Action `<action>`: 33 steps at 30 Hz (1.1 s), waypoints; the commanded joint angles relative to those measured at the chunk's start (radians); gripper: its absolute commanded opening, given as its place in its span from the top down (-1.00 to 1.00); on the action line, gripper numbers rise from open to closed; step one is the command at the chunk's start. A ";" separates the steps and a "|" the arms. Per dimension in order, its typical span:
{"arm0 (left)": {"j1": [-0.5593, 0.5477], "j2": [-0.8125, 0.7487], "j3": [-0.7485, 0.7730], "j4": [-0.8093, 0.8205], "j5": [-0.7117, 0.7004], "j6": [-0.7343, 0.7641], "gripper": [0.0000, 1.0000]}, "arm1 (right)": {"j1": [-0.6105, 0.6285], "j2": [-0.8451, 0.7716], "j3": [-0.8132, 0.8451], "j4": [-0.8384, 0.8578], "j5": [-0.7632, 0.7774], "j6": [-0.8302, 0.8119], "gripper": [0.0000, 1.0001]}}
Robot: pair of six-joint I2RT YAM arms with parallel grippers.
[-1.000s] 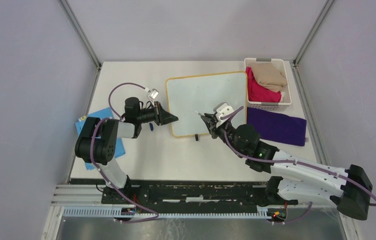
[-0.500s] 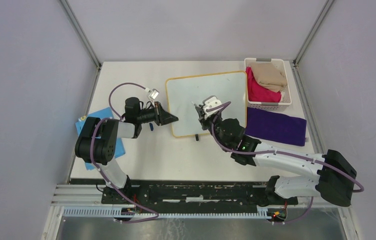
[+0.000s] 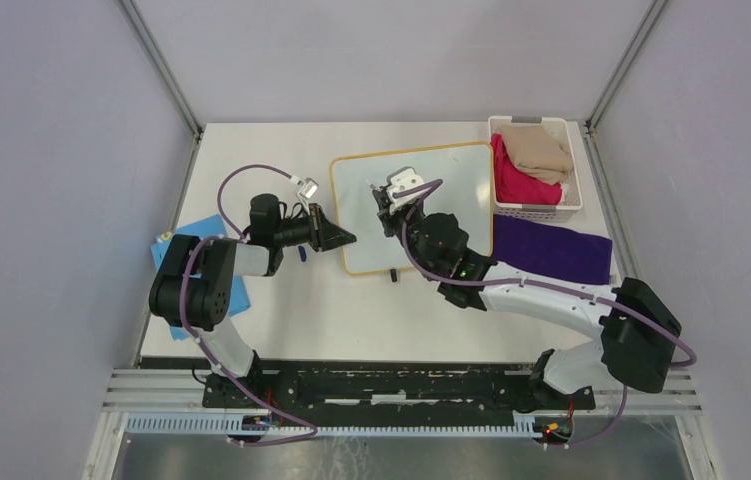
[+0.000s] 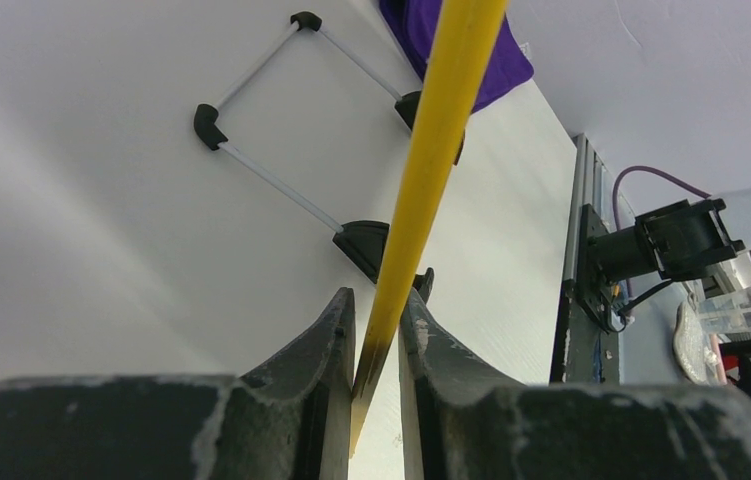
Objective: Write a sentence on the whiteboard
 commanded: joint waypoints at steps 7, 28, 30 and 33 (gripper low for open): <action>-0.006 -0.031 0.017 -0.057 -0.036 0.077 0.96 | -0.022 0.068 0.097 0.036 -0.046 0.040 1.00; -0.017 -0.043 0.026 -0.109 -0.047 0.115 0.96 | -0.060 0.170 0.165 0.009 -0.071 0.087 1.00; -0.017 -0.045 0.027 -0.112 -0.049 0.117 0.96 | -0.063 0.171 0.160 0.002 -0.070 0.088 1.00; -0.017 -0.045 0.028 -0.118 -0.051 0.121 0.96 | -0.067 0.165 0.140 0.001 -0.065 0.090 1.00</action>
